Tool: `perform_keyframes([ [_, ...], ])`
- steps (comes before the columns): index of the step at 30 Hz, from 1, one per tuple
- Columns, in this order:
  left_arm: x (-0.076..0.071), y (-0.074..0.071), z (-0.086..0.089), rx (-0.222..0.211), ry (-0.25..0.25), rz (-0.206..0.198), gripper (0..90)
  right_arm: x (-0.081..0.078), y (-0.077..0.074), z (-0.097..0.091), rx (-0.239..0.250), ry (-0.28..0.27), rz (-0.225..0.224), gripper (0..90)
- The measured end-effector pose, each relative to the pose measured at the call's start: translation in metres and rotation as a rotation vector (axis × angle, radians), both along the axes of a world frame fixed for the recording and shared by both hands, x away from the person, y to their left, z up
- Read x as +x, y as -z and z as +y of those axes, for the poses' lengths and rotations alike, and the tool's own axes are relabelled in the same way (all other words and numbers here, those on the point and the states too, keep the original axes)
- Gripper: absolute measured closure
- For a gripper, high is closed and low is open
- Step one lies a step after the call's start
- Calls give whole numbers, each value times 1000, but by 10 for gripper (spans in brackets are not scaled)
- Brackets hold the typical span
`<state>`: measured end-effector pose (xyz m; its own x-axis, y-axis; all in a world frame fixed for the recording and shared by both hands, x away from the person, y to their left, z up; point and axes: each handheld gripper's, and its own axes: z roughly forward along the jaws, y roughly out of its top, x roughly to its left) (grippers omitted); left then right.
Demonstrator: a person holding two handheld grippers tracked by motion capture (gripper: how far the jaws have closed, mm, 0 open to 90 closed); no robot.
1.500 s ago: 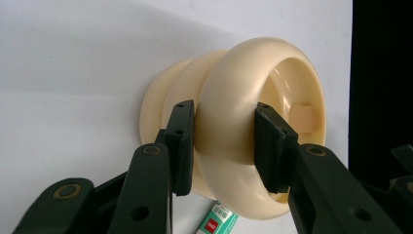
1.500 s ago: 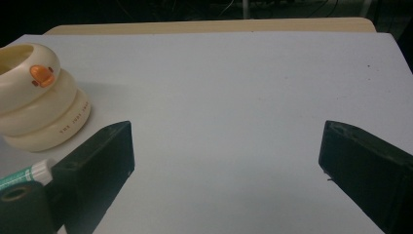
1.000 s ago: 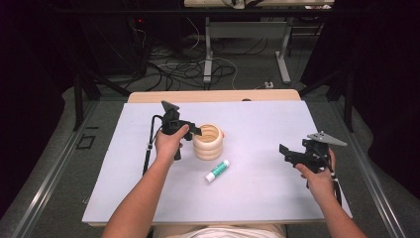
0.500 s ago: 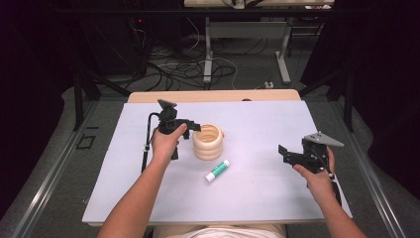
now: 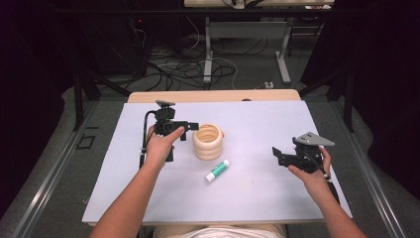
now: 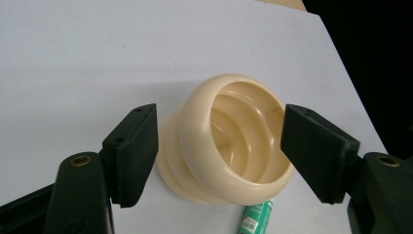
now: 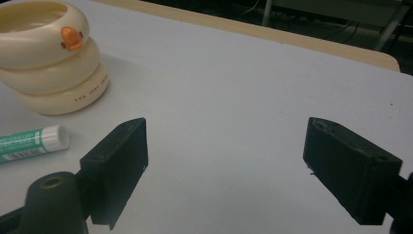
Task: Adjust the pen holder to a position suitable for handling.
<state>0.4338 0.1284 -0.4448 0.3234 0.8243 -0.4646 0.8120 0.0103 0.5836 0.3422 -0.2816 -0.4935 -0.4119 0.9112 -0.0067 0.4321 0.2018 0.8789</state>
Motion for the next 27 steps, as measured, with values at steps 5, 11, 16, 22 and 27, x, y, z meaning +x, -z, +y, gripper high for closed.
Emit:
perform_keyframes([
  [5,-9,-4,3,19,25,-53,287,3,-4,7,-43,-51,19,177],
  [11,-21,-5,13,54,33,-121,265,6,-8,16,-68,-126,10,194],
  [16,-29,-3,22,100,56,-139,215,11,-13,26,-100,-184,15,206],
  [22,-40,4,30,130,56,-206,161,13,-17,39,-178,-248,26,213],
  [27,-46,12,39,127,56,-233,74,15,-19,55,-229,-301,40,227],
])
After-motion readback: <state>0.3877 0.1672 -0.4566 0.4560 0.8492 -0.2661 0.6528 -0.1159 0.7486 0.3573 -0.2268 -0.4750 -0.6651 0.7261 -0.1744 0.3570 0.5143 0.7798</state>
